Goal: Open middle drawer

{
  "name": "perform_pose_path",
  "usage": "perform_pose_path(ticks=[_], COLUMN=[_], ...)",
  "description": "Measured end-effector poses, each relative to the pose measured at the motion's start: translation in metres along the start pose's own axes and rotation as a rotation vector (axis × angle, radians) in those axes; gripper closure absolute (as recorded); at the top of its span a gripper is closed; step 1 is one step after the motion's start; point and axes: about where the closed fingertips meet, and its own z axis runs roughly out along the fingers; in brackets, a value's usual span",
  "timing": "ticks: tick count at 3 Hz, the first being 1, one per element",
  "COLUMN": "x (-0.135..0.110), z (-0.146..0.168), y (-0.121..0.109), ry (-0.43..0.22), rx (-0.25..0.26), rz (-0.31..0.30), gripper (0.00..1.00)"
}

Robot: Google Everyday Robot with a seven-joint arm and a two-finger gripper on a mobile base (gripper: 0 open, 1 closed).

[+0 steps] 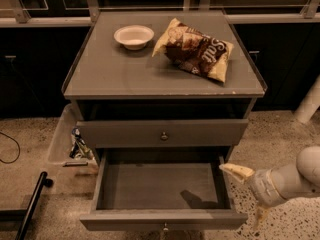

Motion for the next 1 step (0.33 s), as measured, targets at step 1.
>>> perform_pose_path(ticks=[1], x=[0.0], z=[-0.0027], y=[-0.0022], ry=[0.001], rx=[0.002], rz=[-0.001], gripper=[0.0])
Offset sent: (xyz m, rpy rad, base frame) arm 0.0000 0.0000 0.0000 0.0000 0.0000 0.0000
